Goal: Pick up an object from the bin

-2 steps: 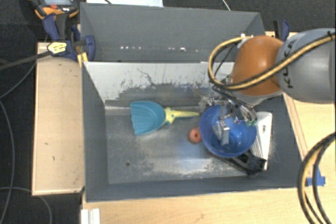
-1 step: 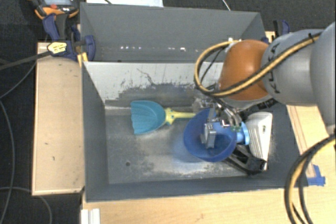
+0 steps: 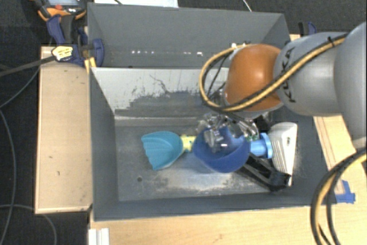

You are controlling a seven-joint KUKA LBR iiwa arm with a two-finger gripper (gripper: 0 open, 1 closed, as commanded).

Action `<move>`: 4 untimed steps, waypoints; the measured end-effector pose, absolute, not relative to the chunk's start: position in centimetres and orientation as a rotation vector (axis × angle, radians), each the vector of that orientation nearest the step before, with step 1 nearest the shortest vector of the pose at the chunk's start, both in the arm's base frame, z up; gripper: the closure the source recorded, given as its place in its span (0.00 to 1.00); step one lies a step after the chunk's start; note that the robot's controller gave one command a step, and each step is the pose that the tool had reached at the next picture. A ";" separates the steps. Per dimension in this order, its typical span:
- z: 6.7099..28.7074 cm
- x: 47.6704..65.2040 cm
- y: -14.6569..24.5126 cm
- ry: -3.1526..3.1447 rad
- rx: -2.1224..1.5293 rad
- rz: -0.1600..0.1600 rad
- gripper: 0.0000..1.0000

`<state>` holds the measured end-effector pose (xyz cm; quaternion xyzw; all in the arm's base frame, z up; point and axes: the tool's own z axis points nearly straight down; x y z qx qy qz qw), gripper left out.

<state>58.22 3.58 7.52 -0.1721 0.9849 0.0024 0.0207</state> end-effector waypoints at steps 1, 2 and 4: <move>7.1 57.9 3.4 3.064 -0.536 0.006 0.00; 7.4 58.1 3.5 3.057 -0.536 0.006 1.00; 7.2 58.9 2.8 3.053 -0.527 0.008 1.00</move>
Offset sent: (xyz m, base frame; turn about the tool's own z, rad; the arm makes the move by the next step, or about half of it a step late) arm 0.0000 0.0000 0.0000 0.0000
